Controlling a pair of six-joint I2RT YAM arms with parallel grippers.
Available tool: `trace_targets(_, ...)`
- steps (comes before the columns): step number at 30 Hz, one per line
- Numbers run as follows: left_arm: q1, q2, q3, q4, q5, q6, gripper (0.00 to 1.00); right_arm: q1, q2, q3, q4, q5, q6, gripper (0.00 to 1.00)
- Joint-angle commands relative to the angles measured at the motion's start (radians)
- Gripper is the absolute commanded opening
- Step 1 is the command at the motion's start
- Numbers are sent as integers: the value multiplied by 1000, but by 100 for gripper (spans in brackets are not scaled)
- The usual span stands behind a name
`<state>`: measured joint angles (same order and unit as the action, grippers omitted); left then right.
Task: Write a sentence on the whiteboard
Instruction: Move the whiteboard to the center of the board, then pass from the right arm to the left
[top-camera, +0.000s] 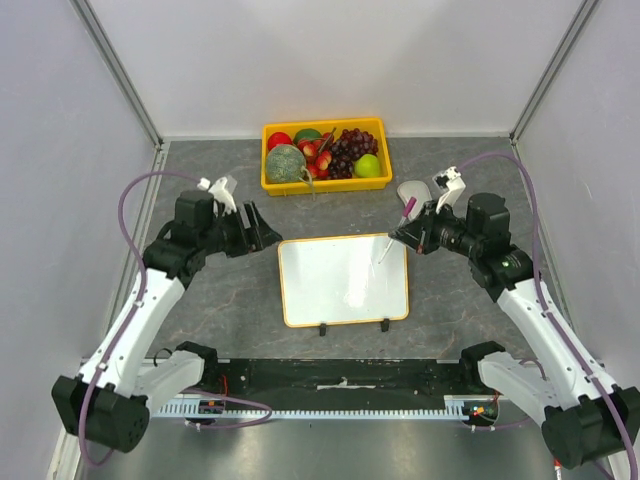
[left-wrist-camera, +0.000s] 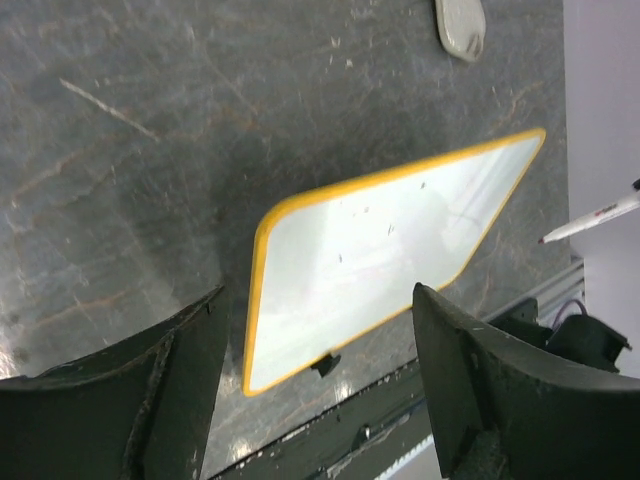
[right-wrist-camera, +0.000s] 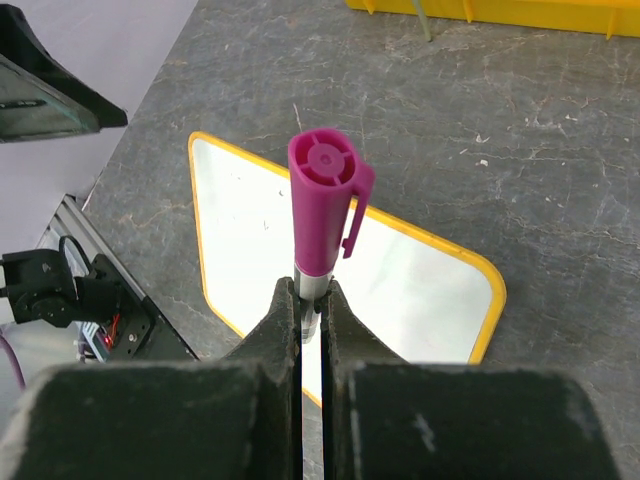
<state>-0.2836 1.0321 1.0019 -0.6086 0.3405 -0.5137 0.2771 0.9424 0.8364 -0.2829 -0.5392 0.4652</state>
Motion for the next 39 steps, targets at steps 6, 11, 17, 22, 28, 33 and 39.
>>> trace_targets(6, 27, -164, -247, 216, 189, -38, 79, -3, -111, -42, -10, -88, -33, 0)
trace_targets(11, 27, -263, -347, 308, 184, -63, 79, -4, -146, -42, -22, -88, -36, 0)
trace_targets(17, 27, -417, -382, 259, 118, -28, 79, -4, -165, -46, -15, -94, -42, 0)
trace_targets(22, 26, -429, -385, 193, 75, -9, 79, -3, -168, -68, 17, -99, -45, 0)
trace_targets(28, 27, -467, -433, 216, 40, -16, 85, -1, -149, -102, 97, -136, -22, 0)
trace_targets(33, 27, -454, -470, 265, 34, -22, 89, -1, -146, -120, 145, -128, 1, 0)
trace_targets(39, 27, -422, -476, 306, 54, -8, 89, 20, -122, -128, 177, -99, 10, 0)
